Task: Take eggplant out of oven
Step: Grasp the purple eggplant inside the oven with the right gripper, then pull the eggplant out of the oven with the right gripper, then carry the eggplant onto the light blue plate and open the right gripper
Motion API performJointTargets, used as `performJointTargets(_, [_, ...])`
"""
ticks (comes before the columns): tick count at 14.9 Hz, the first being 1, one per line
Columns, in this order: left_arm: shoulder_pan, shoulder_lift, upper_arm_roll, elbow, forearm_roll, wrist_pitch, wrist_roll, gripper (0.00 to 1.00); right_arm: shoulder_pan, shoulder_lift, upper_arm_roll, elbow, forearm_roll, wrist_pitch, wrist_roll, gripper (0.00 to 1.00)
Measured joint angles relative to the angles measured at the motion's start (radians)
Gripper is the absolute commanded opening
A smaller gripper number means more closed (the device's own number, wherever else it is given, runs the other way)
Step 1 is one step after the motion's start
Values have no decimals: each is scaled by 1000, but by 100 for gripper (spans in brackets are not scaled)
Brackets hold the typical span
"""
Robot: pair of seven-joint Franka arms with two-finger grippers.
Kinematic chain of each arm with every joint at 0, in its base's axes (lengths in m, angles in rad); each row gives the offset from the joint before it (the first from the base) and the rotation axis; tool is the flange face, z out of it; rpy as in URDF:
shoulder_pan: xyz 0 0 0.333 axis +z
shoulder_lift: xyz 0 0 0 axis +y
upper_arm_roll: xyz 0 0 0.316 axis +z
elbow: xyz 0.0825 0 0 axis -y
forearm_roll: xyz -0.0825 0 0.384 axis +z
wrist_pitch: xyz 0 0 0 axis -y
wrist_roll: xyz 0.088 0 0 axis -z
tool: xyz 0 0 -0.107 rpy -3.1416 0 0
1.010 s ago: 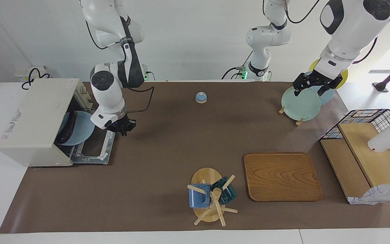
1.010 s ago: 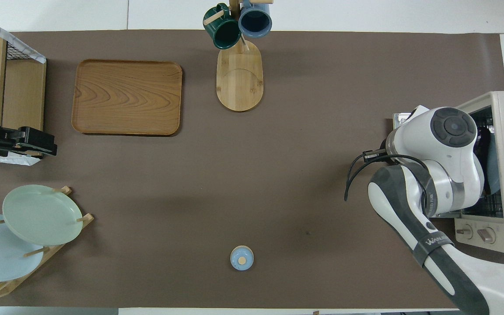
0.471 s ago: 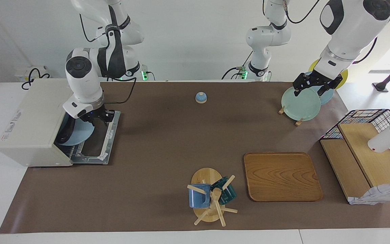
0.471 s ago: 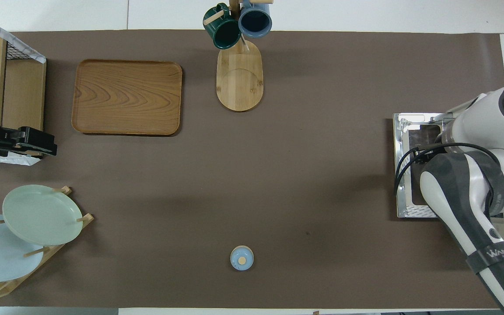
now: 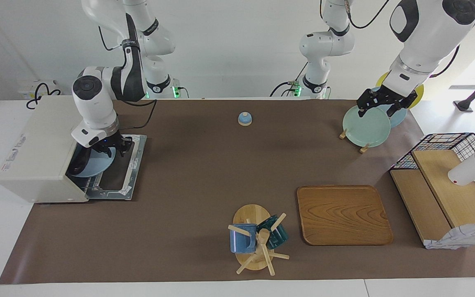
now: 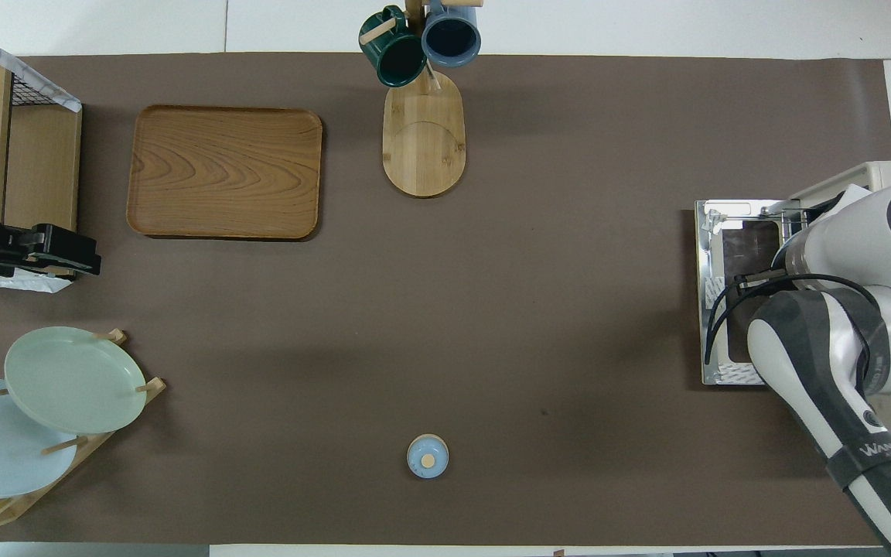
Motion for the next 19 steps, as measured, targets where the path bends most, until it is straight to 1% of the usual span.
performJointTargets(1, [0,0,0,0,0,0,0,100,-3,-6,0,-10,0,2,-8,0])
performJointTargets(6, [0,0,0,0,0,0,0,100,6,-30,7,-24,-19,3,-40,0])
performJointTargets(8, [0,0,0,0,0,0,0,100,66,-31,12,-12,-19,-2,-30,0])
performJointTargets(10, [1,0,1,0,0,0,0,100,179,-28,16,25,-19,-39,64,0])
performJointTargets(12, [1,0,1,0,0,0,0,100,308,-3,22,95,-18,-106,191,0])
performJointTargets(16, [23,-3,5,0,0,1,0,100,538,105,28,284,-17,-220,451,0])
performJointTargets(17, [26,-3,5,0,0,1,0,100,594,148,28,356,-16,-270,522,0])
performJointTargets(19, [28,-4,5,0,0,1,0,100,696,267,29,533,-16,-365,659,0])
